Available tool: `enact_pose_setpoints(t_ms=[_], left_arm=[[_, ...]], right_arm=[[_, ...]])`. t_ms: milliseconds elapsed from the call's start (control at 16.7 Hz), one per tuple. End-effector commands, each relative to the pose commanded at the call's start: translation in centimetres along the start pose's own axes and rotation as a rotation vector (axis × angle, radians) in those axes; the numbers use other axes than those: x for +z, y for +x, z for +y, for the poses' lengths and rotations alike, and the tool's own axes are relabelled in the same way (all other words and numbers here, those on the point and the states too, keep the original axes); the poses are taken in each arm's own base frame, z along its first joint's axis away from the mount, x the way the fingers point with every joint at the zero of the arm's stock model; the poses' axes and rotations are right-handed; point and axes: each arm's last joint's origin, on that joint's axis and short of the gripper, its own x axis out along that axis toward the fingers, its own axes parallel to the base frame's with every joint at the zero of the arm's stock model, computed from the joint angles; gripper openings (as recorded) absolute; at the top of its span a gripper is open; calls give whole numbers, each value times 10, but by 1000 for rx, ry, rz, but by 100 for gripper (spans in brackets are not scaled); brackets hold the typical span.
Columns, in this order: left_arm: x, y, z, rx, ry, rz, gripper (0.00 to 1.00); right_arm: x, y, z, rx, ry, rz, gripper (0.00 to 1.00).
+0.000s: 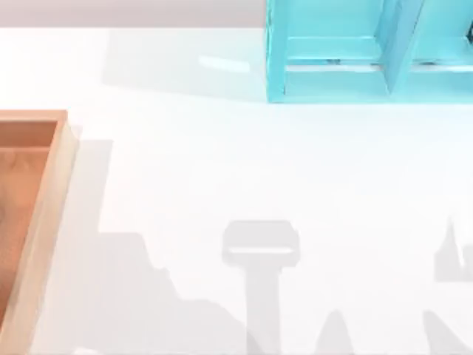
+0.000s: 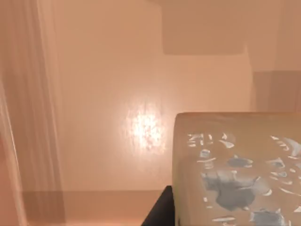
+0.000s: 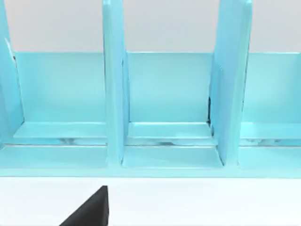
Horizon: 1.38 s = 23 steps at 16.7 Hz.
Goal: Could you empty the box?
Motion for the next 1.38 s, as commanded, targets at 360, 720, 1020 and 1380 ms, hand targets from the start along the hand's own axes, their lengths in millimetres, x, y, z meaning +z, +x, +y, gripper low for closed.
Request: enact_pose_setpoints(t_ms=[360, 720, 1020, 1380], left_arm=[[-8, -45, -4, 1, 1, -1, 0], [-6, -43, -6, 1, 1, 3, 0], [20, -32, -55, 4, 12, 2, 0], [34, -3, -181, 2, 0, -2, 0]], right_arm=[[0, 0, 0, 0, 0, 0, 100], [0, 0, 0, 0, 0, 0, 100], [0, 0, 0, 0, 0, 0, 100], [0, 0, 0, 0, 0, 0, 100]])
